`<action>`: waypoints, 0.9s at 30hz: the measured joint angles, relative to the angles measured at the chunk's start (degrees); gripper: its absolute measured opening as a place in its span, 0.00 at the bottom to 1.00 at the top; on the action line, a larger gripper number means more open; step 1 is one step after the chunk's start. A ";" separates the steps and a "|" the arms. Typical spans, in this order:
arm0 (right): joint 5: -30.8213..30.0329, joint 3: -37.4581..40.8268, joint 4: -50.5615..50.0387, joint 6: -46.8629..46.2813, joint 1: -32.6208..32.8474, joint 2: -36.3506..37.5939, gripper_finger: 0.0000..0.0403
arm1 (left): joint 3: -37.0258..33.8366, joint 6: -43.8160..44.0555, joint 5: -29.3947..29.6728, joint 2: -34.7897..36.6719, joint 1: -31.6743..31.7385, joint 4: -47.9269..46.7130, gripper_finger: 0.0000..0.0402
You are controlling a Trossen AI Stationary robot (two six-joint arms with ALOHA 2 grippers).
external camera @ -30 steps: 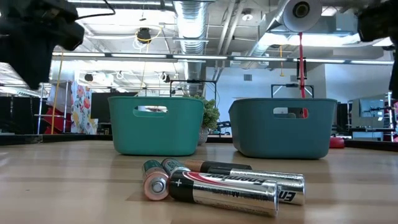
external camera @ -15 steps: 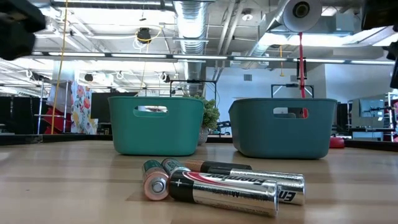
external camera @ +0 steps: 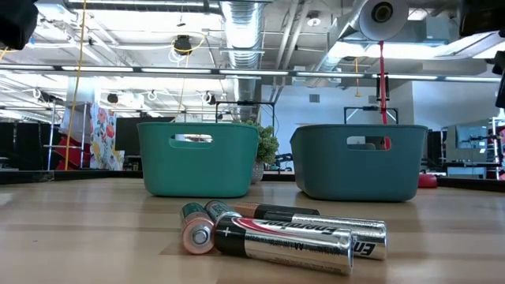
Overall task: Sort batteries
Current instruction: Put the silver battery into the green bin
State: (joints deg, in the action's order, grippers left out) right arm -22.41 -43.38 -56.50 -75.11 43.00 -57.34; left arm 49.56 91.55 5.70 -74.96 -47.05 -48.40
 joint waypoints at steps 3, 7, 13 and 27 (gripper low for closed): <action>-0.03 0.00 0.03 -4.17 0.00 0.00 0.35 | 0.00 -8.88 -1.02 0.00 -0.20 -0.23 0.33; -0.04 0.00 0.15 -9.56 0.00 -0.04 0.35 | 0.00 -18.73 -1.03 -0.04 -1.09 -0.22 0.33; -1.95 0.00 0.47 -15.33 0.00 -0.13 0.35 | -0.29 -28.65 -0.97 -0.04 -4.61 -0.08 0.33; -5.97 0.00 1.83 -20.01 -0.09 -0.11 0.35 | -5.38 -32.40 1.67 -0.20 -9.53 4.06 0.33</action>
State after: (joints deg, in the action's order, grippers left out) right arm -28.38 -43.38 -54.66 -95.12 42.92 -57.46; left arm 44.18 59.16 7.37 -75.16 -56.57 -44.35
